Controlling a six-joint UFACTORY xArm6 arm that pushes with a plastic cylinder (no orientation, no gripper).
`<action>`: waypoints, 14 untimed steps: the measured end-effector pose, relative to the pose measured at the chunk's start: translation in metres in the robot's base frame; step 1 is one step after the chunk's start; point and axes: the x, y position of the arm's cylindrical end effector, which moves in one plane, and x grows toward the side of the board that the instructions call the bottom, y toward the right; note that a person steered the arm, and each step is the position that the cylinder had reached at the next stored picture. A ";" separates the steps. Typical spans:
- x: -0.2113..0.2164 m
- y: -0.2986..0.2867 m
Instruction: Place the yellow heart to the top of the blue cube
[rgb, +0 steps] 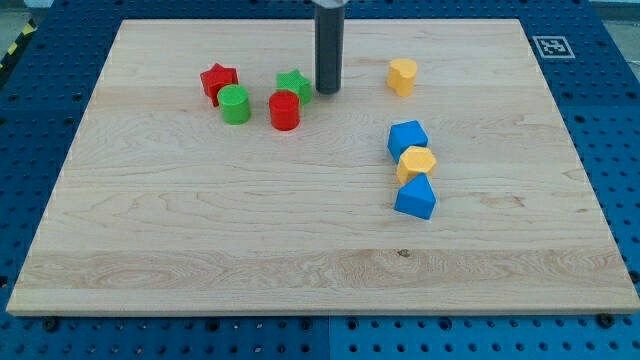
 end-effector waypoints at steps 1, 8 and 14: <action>-0.037 0.016; 0.058 0.104; 0.111 0.118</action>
